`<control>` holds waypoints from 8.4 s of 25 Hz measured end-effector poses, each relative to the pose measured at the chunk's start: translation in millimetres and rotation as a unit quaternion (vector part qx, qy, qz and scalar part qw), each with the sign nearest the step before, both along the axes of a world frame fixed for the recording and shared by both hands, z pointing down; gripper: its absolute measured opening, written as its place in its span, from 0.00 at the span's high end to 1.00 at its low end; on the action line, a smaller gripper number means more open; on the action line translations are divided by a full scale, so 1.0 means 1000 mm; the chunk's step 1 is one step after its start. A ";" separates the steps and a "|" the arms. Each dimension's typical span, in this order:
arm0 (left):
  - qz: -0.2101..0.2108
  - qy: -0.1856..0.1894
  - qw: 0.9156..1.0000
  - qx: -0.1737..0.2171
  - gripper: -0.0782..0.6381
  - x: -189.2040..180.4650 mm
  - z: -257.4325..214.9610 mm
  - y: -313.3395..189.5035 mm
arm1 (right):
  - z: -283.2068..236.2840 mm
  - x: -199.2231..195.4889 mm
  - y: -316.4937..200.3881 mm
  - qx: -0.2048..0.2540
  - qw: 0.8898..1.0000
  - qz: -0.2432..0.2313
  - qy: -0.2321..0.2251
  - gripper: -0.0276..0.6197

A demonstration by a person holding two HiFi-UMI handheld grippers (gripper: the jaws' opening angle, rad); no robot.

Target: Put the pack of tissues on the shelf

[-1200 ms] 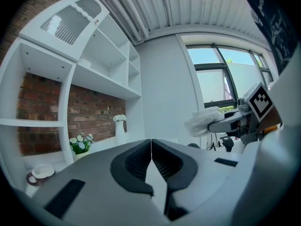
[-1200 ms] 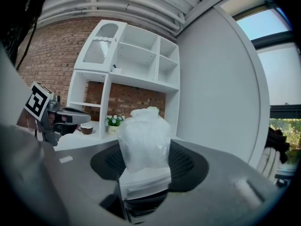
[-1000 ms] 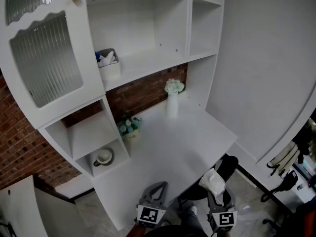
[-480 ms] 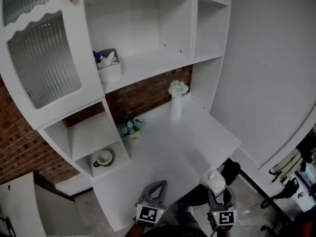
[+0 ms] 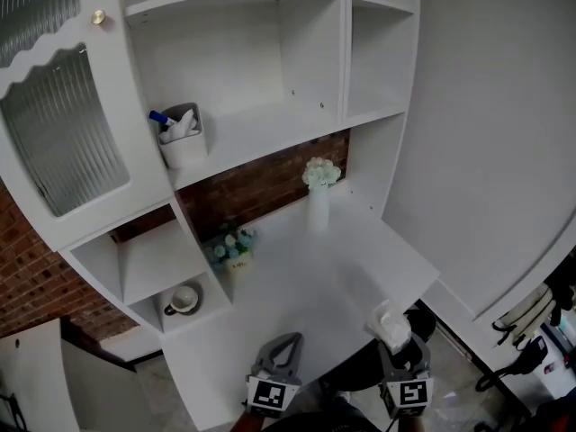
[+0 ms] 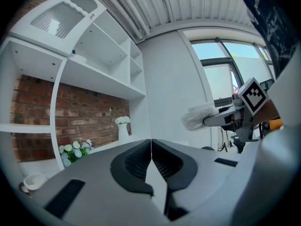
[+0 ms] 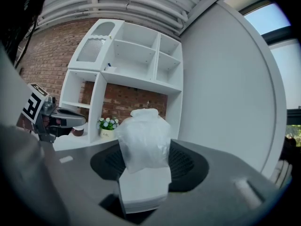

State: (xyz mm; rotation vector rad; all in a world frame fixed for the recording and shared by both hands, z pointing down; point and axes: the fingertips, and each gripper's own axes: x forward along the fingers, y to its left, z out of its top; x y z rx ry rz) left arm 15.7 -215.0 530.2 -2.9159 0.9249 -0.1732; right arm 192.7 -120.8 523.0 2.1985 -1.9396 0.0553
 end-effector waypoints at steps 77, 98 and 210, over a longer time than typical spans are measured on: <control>-0.110 -0.014 0.994 -0.010 0.88 0.038 -0.016 -0.104 | -0.277 0.184 -0.290 0.136 0.986 -0.020 0.097 0.60; -0.131 -0.031 0.991 -0.009 0.88 0.029 -0.014 -0.116 | -0.315 0.205 -0.339 0.135 0.986 -0.016 0.098 0.60; -0.152 -0.005 0.988 -0.003 0.88 0.029 -0.030 -0.111 | -0.335 0.185 -0.335 0.146 0.982 -0.123 -0.003 0.32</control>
